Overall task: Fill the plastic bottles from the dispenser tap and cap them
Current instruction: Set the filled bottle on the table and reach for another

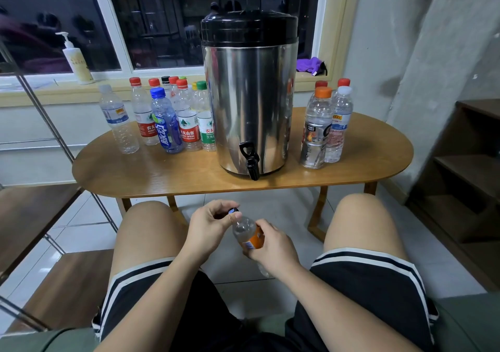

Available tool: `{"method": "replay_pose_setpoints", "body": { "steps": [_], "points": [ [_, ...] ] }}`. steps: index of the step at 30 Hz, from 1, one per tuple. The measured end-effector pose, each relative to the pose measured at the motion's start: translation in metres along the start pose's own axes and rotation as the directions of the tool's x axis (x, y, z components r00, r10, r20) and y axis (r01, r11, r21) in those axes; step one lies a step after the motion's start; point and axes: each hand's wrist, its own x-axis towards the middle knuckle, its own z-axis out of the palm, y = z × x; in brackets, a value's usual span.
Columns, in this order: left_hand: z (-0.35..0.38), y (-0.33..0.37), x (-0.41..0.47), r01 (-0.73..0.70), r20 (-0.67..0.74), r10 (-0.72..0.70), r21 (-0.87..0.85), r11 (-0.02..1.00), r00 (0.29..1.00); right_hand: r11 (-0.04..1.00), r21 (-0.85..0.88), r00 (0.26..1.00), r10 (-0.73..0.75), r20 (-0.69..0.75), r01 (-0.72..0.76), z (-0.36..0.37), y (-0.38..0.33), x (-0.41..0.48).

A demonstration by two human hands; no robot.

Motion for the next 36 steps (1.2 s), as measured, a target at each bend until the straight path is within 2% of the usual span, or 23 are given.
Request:
{"method": "replay_pose_setpoints", "body": {
  "steps": [5,11,15,22,27,31,36],
  "points": [
    [-0.003,0.013,-0.002,-0.047,0.067,0.055,-0.116,0.992,0.996,0.999,-0.016,0.999,-0.036,-0.007,0.036,-0.021,0.001,0.002],
    [-0.002,0.023,-0.004,-0.031,0.027,0.036,-0.171,0.985,0.999,0.995,0.079,0.996,-0.060,-0.059,0.064,-0.082,-0.002,0.003],
    [0.000,0.023,-0.001,-0.011,-0.013,0.009,-0.153,0.988,1.000,0.967,0.245,0.985,-0.028,-0.173,0.070,-0.141,-0.007,0.001],
    [0.011,0.017,0.003,0.003,0.022,-0.002,-0.063,0.998,1.000,0.964,0.254,0.882,0.057,-0.469,0.073,-0.244,0.007,0.028],
    [0.014,0.015,0.008,0.011,0.003,-0.011,-0.041,0.999,1.000,0.978,0.209,0.811,0.123,-0.572,-0.001,-0.283,0.028,0.062],
    [0.015,0.014,0.008,0.011,0.003,-0.011,-0.037,0.999,1.000,0.976,0.176,0.808,0.205,-0.553,-0.127,-0.290,0.045,0.091],
    [0.016,0.015,0.009,0.006,0.014,-0.006,-0.009,1.000,1.000,0.943,0.284,0.788,0.307,-0.534,-0.174,-0.298,0.066,0.143]
  ]
}}
